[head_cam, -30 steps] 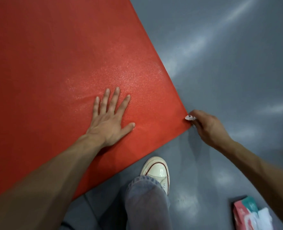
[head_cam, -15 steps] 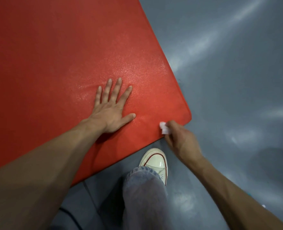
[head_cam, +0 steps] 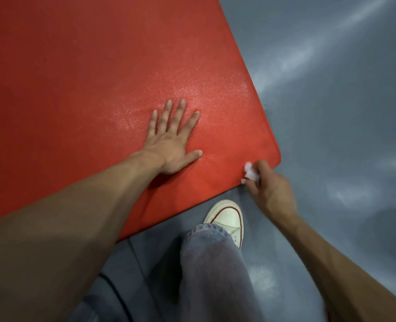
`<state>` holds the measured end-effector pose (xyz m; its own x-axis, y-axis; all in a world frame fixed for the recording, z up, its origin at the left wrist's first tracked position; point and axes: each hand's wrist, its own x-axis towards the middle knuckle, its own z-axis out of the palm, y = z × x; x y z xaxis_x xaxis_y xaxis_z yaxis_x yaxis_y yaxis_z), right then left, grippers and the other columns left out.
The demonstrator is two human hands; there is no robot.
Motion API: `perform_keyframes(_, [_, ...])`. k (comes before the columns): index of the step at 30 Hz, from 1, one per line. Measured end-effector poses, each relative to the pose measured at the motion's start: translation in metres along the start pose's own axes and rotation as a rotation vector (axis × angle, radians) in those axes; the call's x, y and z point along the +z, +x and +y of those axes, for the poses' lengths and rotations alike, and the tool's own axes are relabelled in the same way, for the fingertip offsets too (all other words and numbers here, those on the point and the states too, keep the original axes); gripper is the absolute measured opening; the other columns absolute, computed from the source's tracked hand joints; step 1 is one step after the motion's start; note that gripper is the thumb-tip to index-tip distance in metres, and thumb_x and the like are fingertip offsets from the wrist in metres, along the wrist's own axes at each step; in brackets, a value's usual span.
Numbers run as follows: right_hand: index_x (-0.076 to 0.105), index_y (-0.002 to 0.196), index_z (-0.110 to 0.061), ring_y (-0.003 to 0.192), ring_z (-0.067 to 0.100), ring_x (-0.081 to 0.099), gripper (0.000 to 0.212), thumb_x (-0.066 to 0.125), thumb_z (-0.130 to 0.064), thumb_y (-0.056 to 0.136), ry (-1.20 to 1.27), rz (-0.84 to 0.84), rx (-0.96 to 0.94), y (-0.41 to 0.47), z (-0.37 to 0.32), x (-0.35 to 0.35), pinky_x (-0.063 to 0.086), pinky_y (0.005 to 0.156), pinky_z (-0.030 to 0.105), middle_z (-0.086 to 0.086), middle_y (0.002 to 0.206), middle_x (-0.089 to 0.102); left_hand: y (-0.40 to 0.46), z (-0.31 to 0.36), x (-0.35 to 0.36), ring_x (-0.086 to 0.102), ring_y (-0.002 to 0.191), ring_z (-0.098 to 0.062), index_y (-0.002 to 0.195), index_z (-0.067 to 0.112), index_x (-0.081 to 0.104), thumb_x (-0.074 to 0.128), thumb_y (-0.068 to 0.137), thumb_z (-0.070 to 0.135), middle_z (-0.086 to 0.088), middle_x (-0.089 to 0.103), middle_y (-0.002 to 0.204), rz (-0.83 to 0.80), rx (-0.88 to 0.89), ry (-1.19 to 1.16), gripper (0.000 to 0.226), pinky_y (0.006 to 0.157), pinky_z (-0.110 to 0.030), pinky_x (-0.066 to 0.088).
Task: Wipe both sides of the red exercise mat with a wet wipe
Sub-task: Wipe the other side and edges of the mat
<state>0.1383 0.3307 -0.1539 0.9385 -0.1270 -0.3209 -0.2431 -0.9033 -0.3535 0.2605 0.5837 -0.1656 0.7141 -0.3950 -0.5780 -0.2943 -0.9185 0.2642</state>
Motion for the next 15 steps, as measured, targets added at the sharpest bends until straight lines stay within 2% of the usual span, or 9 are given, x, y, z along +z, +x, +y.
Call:
perform_keyframes(2, [0.046,0.092,-0.017,0.074,0.040,0.064,0.021,0.062,-0.030,0.093,0.007,0.113,0.172,0.012,0.020,-0.018,0.041,0.059,0.038,0.008,0.078,0.068,0.001,-0.001,0.002,-0.045,0.144,-0.028,0.155,0.039,-0.029,0.038,0.095,0.074,0.000,-0.048,0.157,0.007,-0.002,0.003,0.096,0.120,-0.054,-0.023])
perform_keyframes(4, [0.048,0.093,-0.016,0.072,0.040,0.065,0.017,0.059,-0.028,0.095,0.022,0.170,0.180,0.010,0.016,-0.019,0.041,0.058,0.037,0.008,0.077,0.069,0.001,-0.001,0.004,-0.045,0.144,-0.028,0.156,0.038,-0.029,0.037,0.095,0.074,0.000,-0.048,0.157,0.009,0.001,-0.001,0.096,0.120,-0.055,-0.023])
perform_keyframes(8, [0.050,0.092,-0.018,0.062,0.032,0.058,0.014,0.059,-0.030,0.094,0.006,-0.035,-0.173,-0.027,-0.047,0.021,0.030,0.053,0.030,0.003,0.068,0.059,0.002,-0.002,0.005,-0.045,0.144,-0.028,0.156,0.038,-0.029,0.036,0.095,0.075,0.000,-0.049,0.156,0.014,0.009,0.005,0.096,0.120,-0.056,-0.022])
perform_keyframes(10, [0.052,0.093,-0.018,0.063,0.029,0.056,0.018,0.059,-0.034,0.089,-0.045,-0.070,-0.251,-0.027,-0.053,0.028,0.029,0.054,0.031,0.002,0.070,0.057,0.003,-0.004,0.006,-0.045,0.144,-0.028,0.156,0.038,-0.029,0.036,0.095,0.075,0.000,-0.048,0.157,0.024,0.015,0.001,0.096,0.120,-0.055,-0.022])
perform_keyframes(12, [0.052,0.092,-0.018,0.064,0.033,0.057,0.022,0.061,-0.038,0.088,-0.123,-0.040,-0.231,-0.016,-0.032,0.018,0.029,0.055,0.032,0.004,0.070,0.056,0.002,-0.005,0.007,-0.044,0.144,-0.028,0.155,0.038,-0.029,0.036,0.095,0.075,-0.001,-0.047,0.157,0.028,0.019,0.000,0.096,0.120,-0.055,-0.023])
perform_keyframes(15, [0.054,0.095,-0.017,0.070,0.039,0.063,0.022,0.068,-0.032,0.089,-0.143,0.068,-0.018,0.001,0.011,-0.010,0.034,0.057,0.034,0.014,0.073,0.064,0.003,-0.006,0.007,-0.043,0.145,-0.028,0.156,0.038,-0.028,0.036,0.095,0.075,-0.001,-0.046,0.159,0.037,0.024,-0.001,0.096,0.120,-0.055,-0.023])
